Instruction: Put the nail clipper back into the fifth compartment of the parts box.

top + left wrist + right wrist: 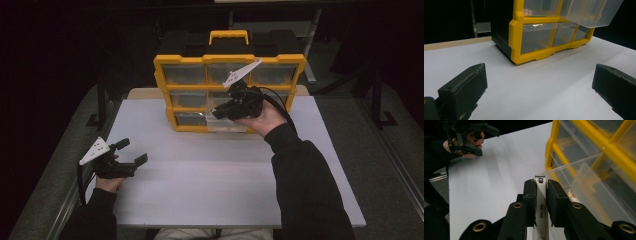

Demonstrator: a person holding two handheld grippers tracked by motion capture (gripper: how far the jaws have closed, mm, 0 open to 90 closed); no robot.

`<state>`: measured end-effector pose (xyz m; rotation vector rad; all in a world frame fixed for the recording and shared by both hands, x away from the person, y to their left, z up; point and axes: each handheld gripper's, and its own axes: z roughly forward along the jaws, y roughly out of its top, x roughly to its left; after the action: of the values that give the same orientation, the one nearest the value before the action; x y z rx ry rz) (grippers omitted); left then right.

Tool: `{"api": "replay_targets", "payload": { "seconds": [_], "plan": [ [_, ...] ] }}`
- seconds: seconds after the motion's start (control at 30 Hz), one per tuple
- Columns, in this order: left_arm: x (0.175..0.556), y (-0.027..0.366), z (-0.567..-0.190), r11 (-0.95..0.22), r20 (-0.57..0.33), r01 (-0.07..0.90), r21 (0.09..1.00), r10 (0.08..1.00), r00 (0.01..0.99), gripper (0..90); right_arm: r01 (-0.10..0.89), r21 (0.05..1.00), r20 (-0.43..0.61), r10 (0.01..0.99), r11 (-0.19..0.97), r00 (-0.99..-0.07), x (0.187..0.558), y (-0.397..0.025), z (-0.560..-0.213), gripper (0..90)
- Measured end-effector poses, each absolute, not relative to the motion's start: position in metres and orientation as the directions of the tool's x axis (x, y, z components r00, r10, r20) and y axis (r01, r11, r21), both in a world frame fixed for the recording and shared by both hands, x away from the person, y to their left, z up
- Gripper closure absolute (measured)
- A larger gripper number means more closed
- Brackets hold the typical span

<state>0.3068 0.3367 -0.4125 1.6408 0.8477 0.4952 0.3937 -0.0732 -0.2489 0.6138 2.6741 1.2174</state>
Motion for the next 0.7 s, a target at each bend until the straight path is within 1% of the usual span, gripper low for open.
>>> {"api": "replay_targets", "payload": {
  "seconds": [0.2, 0.33, 0.47, 0.7],
  "plan": [
    [0.307, 0.337, -0.412, -0.068, -0.123, 0.264, 0.962, 0.753, 0.646, 0.0, 0.315, 0.752, 0.033, 0.444, 0.579, -0.895, 0.404, -0.074, -0.237, 76.3],
    [0.307, 0.337, -0.412, -0.070, -0.122, 0.263, 0.962, 0.753, 0.647, 0.0, 0.329, 0.755, 0.037, 0.464, 0.567, -0.885, 0.409, -0.078, -0.236, 76.4],
    [0.307, 0.337, -0.412, -0.068, -0.124, 0.262, 0.963, 0.750, 0.649, 0.0, 0.364, 0.752, 0.047, 0.506, 0.549, -0.861, 0.416, -0.085, -0.238, 76.3],
    [0.307, 0.336, -0.412, -0.069, -0.122, 0.261, 0.963, 0.750, 0.650, 0.0, 0.367, 0.750, 0.035, 0.520, 0.551, -0.854, 0.419, -0.086, -0.240, 76.3]
  ]
}}
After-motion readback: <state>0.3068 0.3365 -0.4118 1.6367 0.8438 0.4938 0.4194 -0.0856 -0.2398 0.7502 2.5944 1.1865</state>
